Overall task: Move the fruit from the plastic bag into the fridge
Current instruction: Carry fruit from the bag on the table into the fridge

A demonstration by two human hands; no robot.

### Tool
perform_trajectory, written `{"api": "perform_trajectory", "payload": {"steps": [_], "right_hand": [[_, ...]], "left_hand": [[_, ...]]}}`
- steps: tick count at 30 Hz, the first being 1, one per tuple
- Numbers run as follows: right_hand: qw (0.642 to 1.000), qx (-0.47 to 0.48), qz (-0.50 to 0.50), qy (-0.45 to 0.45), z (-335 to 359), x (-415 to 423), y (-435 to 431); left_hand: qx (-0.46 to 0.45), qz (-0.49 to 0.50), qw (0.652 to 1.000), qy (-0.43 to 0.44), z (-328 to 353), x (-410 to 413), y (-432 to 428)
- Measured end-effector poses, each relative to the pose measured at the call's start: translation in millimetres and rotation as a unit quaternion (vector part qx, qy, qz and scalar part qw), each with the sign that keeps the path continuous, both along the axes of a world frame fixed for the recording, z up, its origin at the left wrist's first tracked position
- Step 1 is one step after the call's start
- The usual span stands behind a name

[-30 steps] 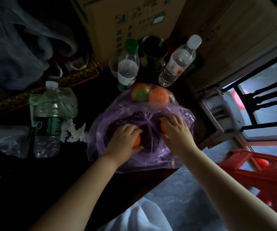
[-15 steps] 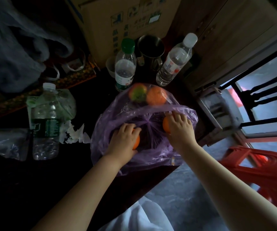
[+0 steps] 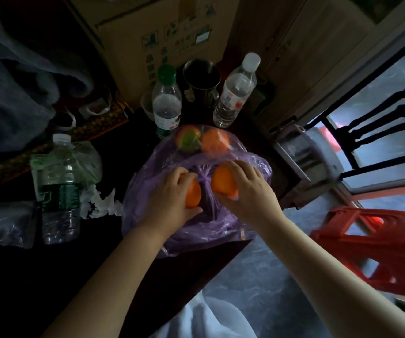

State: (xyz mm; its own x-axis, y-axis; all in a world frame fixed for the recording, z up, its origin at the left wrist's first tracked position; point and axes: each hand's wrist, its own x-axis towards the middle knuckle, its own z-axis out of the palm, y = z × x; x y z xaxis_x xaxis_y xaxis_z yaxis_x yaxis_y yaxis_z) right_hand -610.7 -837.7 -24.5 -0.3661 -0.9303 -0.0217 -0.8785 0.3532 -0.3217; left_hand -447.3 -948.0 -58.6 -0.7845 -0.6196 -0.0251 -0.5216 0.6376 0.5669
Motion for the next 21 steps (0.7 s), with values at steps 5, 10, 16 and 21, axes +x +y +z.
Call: {"api": "perform_trajectory", "payload": {"steps": [5, 10, 16, 21], "right_hand": [[0.997, -0.058, -0.047, -0.008, 28, 8, 25], [0.989, -0.111, -0.101, 0.013, 69, 13, 70], [0.971, -0.145, -0.167, 0.091, 129, 31, 165], [0.943, -0.167, -0.248, 0.145, 178, 67, 264]], "left_hand": [[0.004, 0.016, 0.998, 0.068, 41, -6, 9], [-0.004, -0.044, 0.994, 0.1, 87, -22, 42], [-0.024, -0.193, 0.968, 0.159, 149, -39, 106], [-0.035, -0.332, 0.924, 0.186, 199, -47, 181]]}}
